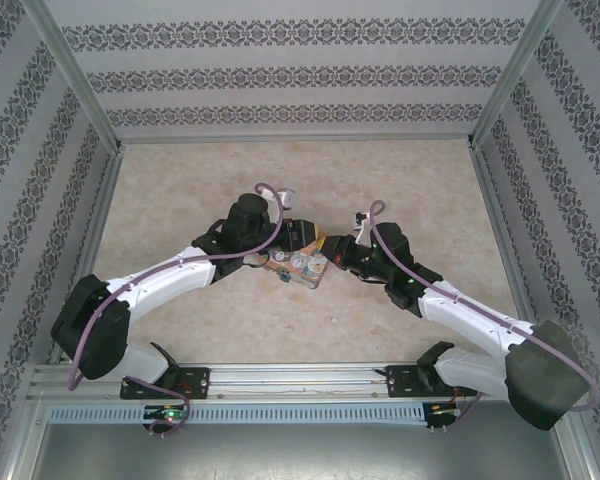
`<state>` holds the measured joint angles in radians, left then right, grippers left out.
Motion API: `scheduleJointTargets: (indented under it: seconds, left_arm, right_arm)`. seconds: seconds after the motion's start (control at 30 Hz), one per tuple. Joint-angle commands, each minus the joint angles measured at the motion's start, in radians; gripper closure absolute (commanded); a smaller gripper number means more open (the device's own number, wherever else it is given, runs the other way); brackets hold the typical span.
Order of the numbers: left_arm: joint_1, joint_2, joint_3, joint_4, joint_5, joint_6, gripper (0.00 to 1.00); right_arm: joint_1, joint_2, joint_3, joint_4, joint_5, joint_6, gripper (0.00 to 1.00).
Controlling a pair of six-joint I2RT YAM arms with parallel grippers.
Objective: Unlock the padlock with the key
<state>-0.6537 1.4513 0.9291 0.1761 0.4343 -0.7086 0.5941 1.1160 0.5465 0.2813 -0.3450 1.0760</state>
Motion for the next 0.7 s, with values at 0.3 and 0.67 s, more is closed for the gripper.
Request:
scheduleJointTargets:
  seconds: [0.3, 0.67]
  left_arm:
    - [-0.021, 0.03, 0.036, 0.075, 0.017, -0.009, 0.99]
    - [0.011, -0.068, 0.014, -0.015, -0.008, 0.044, 1.0]
  right_arm:
    - [0.016, 0.033, 0.016, 0.027, 0.006, 0.006, 1.0]
    - [-0.079, -0.058, 0.001, -0.086, -0.091, -0.124, 0.73]
